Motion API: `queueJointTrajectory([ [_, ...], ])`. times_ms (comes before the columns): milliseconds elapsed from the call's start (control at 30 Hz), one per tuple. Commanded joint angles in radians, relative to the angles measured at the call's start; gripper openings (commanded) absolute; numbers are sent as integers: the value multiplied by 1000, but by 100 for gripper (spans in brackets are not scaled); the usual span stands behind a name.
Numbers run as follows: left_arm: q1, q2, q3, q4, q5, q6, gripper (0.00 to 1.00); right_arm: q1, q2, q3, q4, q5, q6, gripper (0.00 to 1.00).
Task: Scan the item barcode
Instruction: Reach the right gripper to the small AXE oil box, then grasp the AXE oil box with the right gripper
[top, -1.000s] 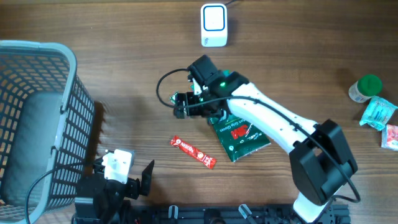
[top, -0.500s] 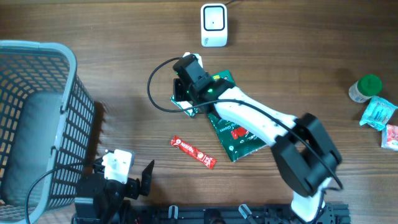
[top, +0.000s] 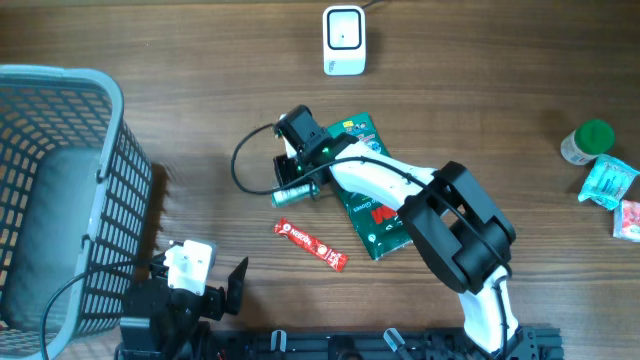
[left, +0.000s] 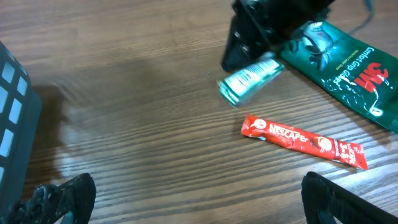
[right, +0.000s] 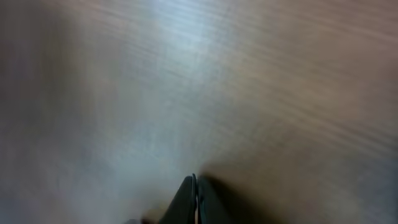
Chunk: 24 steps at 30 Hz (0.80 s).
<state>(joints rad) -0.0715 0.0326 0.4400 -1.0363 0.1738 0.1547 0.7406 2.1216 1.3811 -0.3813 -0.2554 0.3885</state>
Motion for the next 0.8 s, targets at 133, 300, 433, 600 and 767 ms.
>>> queueJointTrajectory([
  [133, 3, -5, -1, 3, 9, -6, 100, -3, -150, 3, -402, -106, -310, 4],
  [300, 3, -5, -1, 3, 9, -6, 100, -10, -275, 2, -519, -47, -271, 5],
  [433, 3, -5, -1, 3, 9, -6, 100, -10, -280, -14, -614, 178, 25, 4],
  [600, 3, -5, -1, 3, 9, -6, 100, -10, -278, -185, -451, 188, 100, 4],
  [767, 3, -5, -1, 3, 9, -6, 100, -10, -248, -192, -304, 188, 101, 6],
])
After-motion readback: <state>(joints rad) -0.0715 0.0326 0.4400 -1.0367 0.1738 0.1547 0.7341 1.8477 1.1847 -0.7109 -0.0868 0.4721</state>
